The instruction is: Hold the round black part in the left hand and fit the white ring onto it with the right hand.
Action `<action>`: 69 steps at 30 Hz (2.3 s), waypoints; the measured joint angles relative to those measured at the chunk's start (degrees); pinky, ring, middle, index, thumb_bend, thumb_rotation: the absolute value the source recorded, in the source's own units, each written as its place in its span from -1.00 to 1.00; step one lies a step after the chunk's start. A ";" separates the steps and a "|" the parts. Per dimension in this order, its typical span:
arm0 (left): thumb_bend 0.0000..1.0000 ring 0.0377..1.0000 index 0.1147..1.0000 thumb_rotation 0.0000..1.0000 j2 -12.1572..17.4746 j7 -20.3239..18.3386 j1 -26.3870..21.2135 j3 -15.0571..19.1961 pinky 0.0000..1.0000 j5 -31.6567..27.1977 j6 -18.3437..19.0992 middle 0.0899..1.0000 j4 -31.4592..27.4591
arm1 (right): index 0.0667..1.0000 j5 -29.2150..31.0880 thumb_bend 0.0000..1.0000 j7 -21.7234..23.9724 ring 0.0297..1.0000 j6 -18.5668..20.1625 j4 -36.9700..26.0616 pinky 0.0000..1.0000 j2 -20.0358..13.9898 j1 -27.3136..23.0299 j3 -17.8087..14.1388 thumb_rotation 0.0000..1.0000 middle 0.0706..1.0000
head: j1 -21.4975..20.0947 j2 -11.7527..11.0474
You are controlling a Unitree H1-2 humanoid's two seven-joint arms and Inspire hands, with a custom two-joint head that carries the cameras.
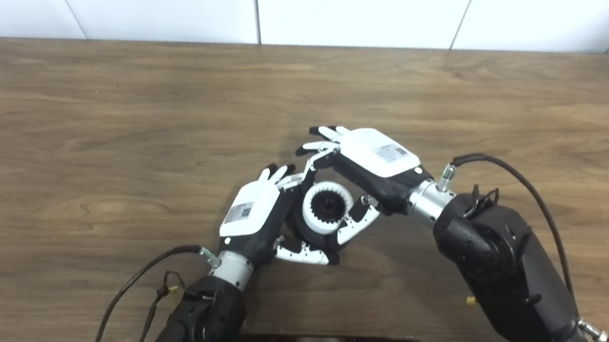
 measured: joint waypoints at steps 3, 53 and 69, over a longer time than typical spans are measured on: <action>0.05 0.93 -0.17 -0.87 0.00 0.00 -0.01 0.00 1.00 0.00 0.01 0.64 0.00 | -0.10 0.03 0.04 0.13 0.96 0.00 0.10 1.00 0.02 -0.09 -0.01 -0.73 0.71 | 0.00 0.09; 0.99 0.87 0.48 -0.41 1.14 -1.82 -2.39 -0.27 1.00 -0.17 0.97 0.83 0.10 | 0.60 -1.97 1.00 11.10 1.00 7.93 -5.29 1.00 -0.45 -5.16 -5.31 -0.22 0.86 | -0.17 -0.18; 1.00 0.96 0.97 -0.20 1.23 -4.81 -3.04 -0.65 1.00 5.29 1.14 0.96 0.28 | 0.67 -1.53 1.00 11.15 1.00 8.91 -5.46 1.00 0.42 -5.32 -5.68 -0.22 0.87 | 0.26 -0.35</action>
